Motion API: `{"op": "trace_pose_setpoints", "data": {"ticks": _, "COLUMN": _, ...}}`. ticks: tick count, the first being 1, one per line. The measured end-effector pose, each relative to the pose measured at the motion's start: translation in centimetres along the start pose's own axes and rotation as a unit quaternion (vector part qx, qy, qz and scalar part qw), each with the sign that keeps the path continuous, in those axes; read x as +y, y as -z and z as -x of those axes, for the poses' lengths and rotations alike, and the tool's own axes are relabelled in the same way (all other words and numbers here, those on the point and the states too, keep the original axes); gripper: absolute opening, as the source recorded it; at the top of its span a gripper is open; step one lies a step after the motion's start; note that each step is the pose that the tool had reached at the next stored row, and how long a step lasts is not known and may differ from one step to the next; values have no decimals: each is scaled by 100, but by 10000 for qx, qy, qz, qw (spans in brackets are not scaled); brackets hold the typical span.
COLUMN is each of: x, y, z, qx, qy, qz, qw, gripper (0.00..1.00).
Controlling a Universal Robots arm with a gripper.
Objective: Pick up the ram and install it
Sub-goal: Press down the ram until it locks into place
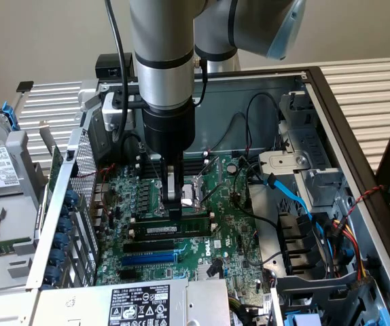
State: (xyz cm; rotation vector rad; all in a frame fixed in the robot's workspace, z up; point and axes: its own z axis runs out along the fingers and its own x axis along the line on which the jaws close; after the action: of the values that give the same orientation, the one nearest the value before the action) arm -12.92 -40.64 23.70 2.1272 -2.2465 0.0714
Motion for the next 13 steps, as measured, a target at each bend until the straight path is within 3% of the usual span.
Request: {"op": "trace_pose_setpoints", "data": {"ticks": 13, "x": 0, "y": -45, "z": 2, "qx": -2, "qy": 0, "qz": -1, "qw": 10000, "gripper": 10}}
